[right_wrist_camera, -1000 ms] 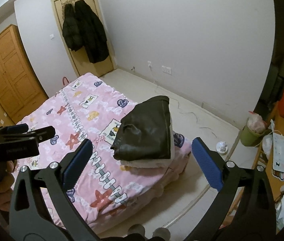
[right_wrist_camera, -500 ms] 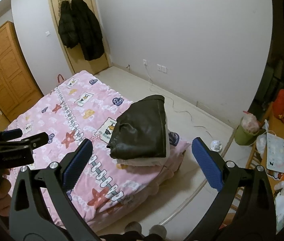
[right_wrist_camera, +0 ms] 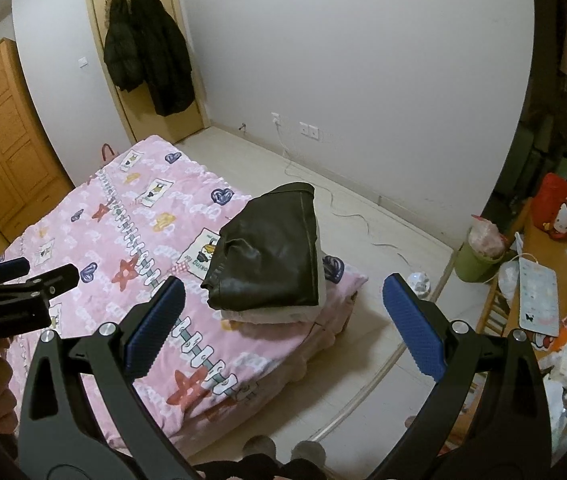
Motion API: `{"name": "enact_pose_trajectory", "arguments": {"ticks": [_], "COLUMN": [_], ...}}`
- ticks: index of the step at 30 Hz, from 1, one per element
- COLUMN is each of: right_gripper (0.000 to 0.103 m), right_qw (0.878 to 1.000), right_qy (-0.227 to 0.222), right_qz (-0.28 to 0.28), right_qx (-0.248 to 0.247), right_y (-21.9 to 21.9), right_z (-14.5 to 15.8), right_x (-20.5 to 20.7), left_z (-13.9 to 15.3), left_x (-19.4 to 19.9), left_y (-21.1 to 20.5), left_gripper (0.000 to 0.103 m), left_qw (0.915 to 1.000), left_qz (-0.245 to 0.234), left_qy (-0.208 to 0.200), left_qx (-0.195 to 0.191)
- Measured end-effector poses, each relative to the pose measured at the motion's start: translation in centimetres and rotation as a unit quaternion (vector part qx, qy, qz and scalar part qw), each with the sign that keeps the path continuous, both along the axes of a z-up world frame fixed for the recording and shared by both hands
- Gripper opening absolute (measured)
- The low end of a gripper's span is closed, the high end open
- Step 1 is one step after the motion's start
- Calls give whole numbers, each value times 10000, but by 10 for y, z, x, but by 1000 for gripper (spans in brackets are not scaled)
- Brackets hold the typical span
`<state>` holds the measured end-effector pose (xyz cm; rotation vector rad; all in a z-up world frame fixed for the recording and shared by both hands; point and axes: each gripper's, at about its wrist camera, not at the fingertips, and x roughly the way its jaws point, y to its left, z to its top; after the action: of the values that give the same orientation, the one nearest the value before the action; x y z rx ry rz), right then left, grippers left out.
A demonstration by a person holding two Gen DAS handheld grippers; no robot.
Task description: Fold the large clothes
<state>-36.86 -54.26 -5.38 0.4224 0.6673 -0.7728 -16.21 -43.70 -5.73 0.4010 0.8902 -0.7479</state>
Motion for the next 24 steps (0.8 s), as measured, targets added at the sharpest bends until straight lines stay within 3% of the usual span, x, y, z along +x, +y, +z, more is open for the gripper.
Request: {"name": "enact_pose_trajectory", "arguments": {"ticks": [24], "right_gripper": [97], "right_qw": [9997], "right_qy": [192], "right_qz": [-114], "right_qx": [123], "right_y": [5], "right_z": [6], "right_x": [-3], "left_z": [2], "left_x": [-3], "left_y": [28], "left_gripper": [95], "left_qw": [9997], "left_qz": [-207], "left_qy": [135], "left_qx": [11]}}
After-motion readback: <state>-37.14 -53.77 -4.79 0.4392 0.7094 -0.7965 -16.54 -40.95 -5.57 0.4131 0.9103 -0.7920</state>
